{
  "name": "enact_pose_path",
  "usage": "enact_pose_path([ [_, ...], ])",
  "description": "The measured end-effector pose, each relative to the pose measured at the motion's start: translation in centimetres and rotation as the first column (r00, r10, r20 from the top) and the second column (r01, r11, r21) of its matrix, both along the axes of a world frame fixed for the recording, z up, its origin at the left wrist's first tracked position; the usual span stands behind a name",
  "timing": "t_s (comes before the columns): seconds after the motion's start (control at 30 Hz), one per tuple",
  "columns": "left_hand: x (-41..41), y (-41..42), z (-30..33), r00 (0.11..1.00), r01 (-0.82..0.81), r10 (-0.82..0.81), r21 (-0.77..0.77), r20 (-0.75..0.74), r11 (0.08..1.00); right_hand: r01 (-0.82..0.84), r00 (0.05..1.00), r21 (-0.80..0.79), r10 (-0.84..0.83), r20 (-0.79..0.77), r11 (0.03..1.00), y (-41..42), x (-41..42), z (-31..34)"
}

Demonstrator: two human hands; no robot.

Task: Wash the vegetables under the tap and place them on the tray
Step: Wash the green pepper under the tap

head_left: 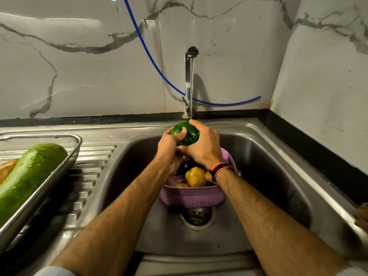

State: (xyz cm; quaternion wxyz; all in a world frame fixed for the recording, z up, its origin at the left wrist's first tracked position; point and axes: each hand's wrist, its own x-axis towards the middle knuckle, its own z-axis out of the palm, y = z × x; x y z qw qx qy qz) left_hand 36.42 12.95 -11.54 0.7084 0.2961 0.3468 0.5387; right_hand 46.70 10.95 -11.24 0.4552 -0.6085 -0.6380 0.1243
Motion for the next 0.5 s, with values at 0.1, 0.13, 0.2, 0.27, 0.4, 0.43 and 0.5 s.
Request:
enact_pose_path([
  [0.1,-0.37,-0.37,-0.08,0.998,0.057,-0.056,0.011,-0.026,0.998,-0.069,0.997,-0.087,0.071,0.03,0.994,0.37,0.23,-0.05],
  [0.13,-0.39,-0.32,-0.2,0.998,0.052,-0.051,0.009,-0.033,0.999,-0.073,0.997,-0.091,0.075,0.029,0.993,0.36,0.32,-0.13],
  [0.2,-0.07,-0.42,-0.1,0.999,0.022,-0.022,0.001,-0.033,1.0,-0.038,0.999,-0.047,0.038,-0.006,0.998,0.06,0.46,-0.22],
  [0.27,0.25,-0.46,0.1,0.999,-0.034,0.034,-0.021,0.004,0.999,0.008,1.0,0.019,-0.008,-0.022,1.0,-0.24,0.21,-0.22],
  [0.4,-0.34,-0.41,0.07,1.0,-0.002,0.002,-0.012,0.022,1.0,-0.018,0.999,-0.019,0.018,-0.03,1.0,0.13,-0.26,-0.05],
  [0.43,-0.4,-0.49,0.04,1.0,0.027,-0.027,-0.006,0.016,1.0,-0.039,0.999,-0.045,0.038,-0.024,0.998,0.2,-0.19,0.0],
  [0.5,-0.28,-0.38,-0.05,0.999,0.025,-0.025,-0.018,0.028,1.0,-0.043,0.999,-0.044,0.043,-0.015,0.998,0.32,0.0,-0.16],
])
